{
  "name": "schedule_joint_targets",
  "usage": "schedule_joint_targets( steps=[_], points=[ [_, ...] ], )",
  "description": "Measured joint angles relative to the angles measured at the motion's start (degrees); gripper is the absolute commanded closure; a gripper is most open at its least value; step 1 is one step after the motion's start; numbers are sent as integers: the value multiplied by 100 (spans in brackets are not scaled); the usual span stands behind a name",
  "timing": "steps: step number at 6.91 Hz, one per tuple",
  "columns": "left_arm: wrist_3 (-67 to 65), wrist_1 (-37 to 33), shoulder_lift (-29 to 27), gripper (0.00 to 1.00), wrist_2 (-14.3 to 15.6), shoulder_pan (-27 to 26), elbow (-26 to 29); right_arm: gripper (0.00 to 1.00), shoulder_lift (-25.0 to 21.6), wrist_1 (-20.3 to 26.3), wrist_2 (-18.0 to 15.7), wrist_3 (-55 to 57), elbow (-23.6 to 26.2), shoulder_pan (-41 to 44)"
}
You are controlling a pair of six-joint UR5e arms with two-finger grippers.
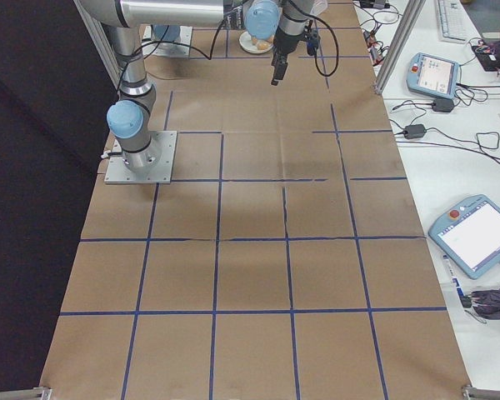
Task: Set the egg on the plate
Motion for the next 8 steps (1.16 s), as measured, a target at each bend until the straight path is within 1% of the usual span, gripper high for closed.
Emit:
schedule_joint_targets(
  steps=[2,4,5,6,7,8],
  points=[
    [-83,26,89,1,14,-16,83,0,0,0,0,0,0,0],
    [-1044,13,493,1,35,-152,391,0,-6,0,-4,0,0,0],
    [-1700,-34,681,1,155,-413,567,0,-5,0,-1,0,0,0],
    [-2494,-181,816,1,377,-781,762,0,-4,0,1,0,0,0],
    [-3358,-492,934,0,526,-1161,1005,0,-3,0,2,0,0,0],
    [-4152,-911,1032,1,589,-1515,1317,0,-1,0,0,0,0,0]
  ],
)
